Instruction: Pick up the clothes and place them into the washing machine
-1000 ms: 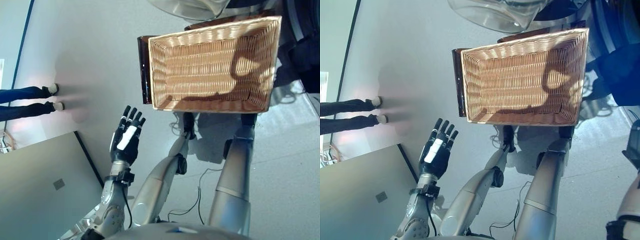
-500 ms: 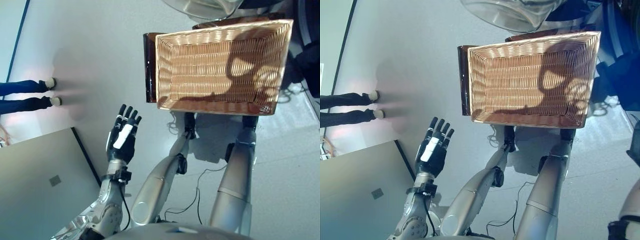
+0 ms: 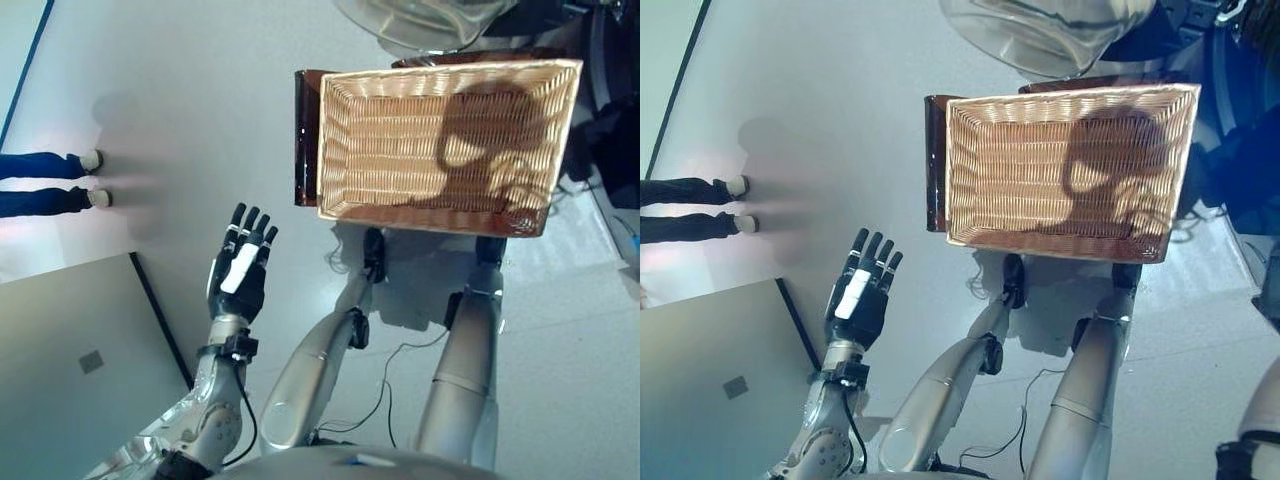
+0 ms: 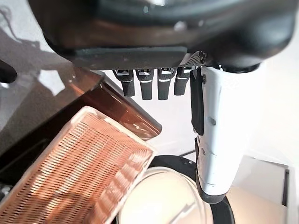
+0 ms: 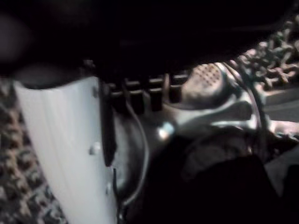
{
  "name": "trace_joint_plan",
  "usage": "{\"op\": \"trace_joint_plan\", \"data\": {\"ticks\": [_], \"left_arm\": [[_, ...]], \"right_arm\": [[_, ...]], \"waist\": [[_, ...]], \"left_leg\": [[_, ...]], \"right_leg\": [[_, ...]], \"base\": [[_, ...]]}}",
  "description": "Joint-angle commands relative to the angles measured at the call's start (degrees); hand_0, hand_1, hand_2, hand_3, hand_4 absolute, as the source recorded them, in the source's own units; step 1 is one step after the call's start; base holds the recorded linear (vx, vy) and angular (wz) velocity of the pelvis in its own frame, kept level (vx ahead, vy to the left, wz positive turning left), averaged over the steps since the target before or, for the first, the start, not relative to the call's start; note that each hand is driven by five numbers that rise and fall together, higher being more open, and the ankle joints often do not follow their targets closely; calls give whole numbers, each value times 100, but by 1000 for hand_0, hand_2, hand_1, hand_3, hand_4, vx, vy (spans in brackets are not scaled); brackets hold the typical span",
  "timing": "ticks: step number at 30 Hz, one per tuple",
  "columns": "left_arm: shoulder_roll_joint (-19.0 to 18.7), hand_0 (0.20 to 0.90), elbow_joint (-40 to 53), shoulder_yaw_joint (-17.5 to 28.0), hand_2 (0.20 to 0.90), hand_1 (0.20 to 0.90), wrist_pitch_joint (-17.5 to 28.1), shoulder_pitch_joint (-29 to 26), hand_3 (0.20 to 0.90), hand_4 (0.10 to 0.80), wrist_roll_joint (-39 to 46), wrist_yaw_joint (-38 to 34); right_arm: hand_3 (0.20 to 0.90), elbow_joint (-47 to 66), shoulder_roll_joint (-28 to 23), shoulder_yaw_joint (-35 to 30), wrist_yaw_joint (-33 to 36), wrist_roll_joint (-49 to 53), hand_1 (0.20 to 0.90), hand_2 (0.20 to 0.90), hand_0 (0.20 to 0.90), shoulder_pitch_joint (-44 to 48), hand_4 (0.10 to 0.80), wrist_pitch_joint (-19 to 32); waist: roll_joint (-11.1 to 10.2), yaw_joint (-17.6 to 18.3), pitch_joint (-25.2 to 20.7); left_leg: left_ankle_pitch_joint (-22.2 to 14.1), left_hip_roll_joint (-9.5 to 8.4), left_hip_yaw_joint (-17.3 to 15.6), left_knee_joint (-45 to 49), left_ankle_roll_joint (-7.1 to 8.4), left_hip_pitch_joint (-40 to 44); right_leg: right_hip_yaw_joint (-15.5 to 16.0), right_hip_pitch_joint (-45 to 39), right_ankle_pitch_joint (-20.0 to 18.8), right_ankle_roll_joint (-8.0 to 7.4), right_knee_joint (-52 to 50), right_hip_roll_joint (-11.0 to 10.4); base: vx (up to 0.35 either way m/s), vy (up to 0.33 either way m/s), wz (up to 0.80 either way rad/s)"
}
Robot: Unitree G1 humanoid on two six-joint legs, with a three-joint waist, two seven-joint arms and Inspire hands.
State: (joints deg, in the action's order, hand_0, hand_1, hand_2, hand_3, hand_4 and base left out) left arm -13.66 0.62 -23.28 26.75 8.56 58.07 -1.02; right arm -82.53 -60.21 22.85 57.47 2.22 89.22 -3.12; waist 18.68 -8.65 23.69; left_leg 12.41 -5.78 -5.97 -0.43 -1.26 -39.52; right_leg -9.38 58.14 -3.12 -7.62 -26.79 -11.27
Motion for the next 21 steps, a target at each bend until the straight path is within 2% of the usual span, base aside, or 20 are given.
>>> {"op": "trace_joint_plan", "data": {"ticks": [1, 10, 11, 21], "left_arm": [[-427, 900, 684, 456, 900, 900, 460, 37, 900, 800, 45, 89], [-442, 900, 858, 496, 900, 900, 433, 42, 900, 800, -17, 91], [-460, 900, 917, 541, 900, 900, 452, 47, 900, 800, -42, 90], [-415, 900, 962, 704, 900, 900, 470, 137, 900, 800, -71, 71]], "right_arm": [[900, 412, -294, 607, 244, 71, 900, 900, 900, -191, 800, 376], [900, 430, 312, -73, 229, 69, 900, 900, 900, -1081, 800, 410], [900, 461, 504, -228, 224, 61, 900, 900, 900, -1232, 800, 428], [900, 702, 1202, -768, 300, -69, 900, 900, 900, -2036, 800, 483]], "waist": [[290, 8, 317], [279, 39, 321], [274, 40, 314], [168, 11, 216]], "left_leg": [[-351, 110, -78, 616, 443, -679], [-773, 41, -258, 1388, 301, -813], [-856, 30, -307, 1490, 271, -831], [-1052, 39, -373, 1769, 176, -782]], "right_leg": [[-94, -282, 35, 330, 812, 184], [-238, -348, 46, 310, 576, 107], [-257, -396, 10, 285, 611, 83], [-179, -803, -101, 208, 891, -68]], "base": [[-28, 46, -3], [-18, 78, 1], [-12, 96, 2], [-1, 62, -4]]}}
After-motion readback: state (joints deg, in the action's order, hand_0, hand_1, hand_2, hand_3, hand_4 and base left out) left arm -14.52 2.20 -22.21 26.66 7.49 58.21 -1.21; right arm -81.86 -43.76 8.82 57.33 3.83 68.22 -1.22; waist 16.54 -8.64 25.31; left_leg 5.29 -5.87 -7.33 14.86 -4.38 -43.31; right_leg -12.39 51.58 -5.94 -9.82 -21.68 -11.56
